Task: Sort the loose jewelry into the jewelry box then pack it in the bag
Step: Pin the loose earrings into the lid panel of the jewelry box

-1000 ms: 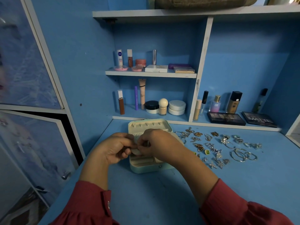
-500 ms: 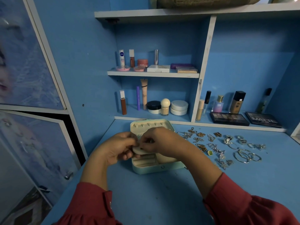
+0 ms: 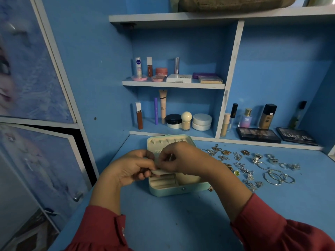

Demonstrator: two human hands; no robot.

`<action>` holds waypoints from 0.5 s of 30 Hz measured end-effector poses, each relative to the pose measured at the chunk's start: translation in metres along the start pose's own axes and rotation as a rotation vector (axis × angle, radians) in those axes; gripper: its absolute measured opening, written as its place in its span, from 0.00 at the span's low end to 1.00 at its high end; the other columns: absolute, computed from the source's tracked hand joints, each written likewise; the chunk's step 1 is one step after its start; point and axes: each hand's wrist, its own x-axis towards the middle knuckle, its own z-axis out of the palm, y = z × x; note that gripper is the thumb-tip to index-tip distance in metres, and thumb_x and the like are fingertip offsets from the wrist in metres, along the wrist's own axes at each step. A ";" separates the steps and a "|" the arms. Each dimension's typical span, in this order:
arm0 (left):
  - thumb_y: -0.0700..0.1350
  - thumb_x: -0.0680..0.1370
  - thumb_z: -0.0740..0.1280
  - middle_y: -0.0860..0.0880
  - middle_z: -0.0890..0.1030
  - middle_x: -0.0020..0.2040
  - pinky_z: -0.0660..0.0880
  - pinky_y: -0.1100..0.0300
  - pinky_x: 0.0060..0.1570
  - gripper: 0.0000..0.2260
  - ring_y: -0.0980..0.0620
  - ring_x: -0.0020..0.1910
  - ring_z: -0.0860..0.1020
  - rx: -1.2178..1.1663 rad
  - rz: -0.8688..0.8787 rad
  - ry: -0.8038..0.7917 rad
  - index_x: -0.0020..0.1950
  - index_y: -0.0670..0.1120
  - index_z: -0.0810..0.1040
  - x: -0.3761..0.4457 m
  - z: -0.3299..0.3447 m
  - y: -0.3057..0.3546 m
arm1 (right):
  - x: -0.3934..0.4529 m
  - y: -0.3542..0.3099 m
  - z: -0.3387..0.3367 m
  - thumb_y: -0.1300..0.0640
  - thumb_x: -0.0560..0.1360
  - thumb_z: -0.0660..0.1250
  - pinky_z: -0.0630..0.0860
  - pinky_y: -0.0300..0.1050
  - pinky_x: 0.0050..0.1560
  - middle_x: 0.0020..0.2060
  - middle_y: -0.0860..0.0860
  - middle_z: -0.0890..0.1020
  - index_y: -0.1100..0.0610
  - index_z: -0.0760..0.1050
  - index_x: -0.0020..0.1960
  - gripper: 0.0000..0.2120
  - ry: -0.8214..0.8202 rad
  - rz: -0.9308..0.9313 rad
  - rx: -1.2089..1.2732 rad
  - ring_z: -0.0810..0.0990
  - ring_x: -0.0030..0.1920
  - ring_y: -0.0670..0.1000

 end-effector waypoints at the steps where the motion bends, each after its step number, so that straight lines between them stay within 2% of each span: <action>1: 0.28 0.73 0.63 0.47 0.71 0.26 0.61 0.68 0.17 0.11 0.56 0.21 0.69 -0.007 0.002 0.002 0.43 0.44 0.71 0.000 0.000 0.000 | 0.000 0.001 0.000 0.52 0.74 0.69 0.70 0.28 0.36 0.42 0.44 0.82 0.53 0.81 0.47 0.06 -0.004 0.000 0.009 0.76 0.40 0.42; 4: 0.28 0.73 0.62 0.47 0.70 0.27 0.61 0.68 0.16 0.11 0.56 0.20 0.69 -0.033 0.009 0.013 0.42 0.44 0.71 0.000 0.001 0.000 | 0.002 0.002 -0.001 0.52 0.72 0.71 0.76 0.40 0.48 0.43 0.45 0.83 0.51 0.82 0.47 0.06 -0.012 0.001 0.031 0.77 0.42 0.43; 8: 0.27 0.74 0.61 0.47 0.70 0.28 0.61 0.69 0.16 0.11 0.57 0.20 0.69 -0.076 0.009 0.019 0.42 0.44 0.70 0.001 0.001 0.000 | 0.003 0.002 0.002 0.52 0.73 0.70 0.77 0.47 0.50 0.42 0.45 0.83 0.51 0.82 0.46 0.04 0.020 -0.020 0.004 0.77 0.43 0.44; 15: 0.26 0.74 0.60 0.47 0.71 0.26 0.60 0.69 0.15 0.12 0.56 0.19 0.69 -0.127 0.007 0.023 0.43 0.44 0.70 0.000 0.002 0.000 | 0.003 0.000 0.003 0.55 0.73 0.69 0.77 0.46 0.50 0.44 0.48 0.83 0.52 0.82 0.48 0.05 0.009 -0.025 -0.026 0.77 0.43 0.46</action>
